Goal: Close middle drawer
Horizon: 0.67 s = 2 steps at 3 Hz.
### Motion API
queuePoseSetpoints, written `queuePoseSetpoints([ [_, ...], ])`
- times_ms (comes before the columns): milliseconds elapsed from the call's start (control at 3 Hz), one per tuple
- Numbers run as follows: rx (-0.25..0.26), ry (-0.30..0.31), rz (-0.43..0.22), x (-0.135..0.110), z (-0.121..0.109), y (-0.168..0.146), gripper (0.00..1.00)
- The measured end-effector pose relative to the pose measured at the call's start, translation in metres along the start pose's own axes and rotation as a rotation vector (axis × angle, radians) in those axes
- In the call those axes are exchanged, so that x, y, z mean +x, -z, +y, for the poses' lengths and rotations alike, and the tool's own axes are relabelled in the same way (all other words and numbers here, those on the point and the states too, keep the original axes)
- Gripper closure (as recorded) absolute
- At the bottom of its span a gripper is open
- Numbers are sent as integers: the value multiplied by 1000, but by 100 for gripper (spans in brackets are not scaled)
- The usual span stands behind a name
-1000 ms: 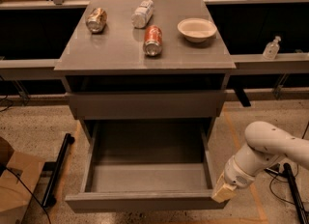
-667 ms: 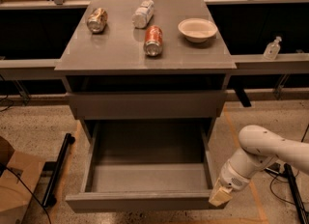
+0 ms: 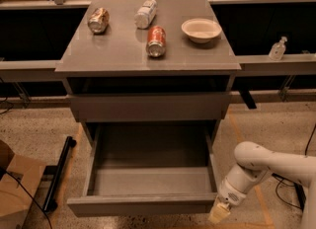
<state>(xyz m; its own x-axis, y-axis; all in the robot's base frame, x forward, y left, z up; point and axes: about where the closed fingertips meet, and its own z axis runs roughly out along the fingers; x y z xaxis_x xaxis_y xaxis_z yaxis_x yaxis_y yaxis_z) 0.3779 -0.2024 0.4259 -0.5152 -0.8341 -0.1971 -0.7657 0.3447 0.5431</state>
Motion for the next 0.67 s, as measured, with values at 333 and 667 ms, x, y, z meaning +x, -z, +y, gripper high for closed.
queuePoseSetpoints([
  [333,7,11,-11,-3,-4,-5,100],
  [667,97,95,-102,-34,-33,-4,100],
])
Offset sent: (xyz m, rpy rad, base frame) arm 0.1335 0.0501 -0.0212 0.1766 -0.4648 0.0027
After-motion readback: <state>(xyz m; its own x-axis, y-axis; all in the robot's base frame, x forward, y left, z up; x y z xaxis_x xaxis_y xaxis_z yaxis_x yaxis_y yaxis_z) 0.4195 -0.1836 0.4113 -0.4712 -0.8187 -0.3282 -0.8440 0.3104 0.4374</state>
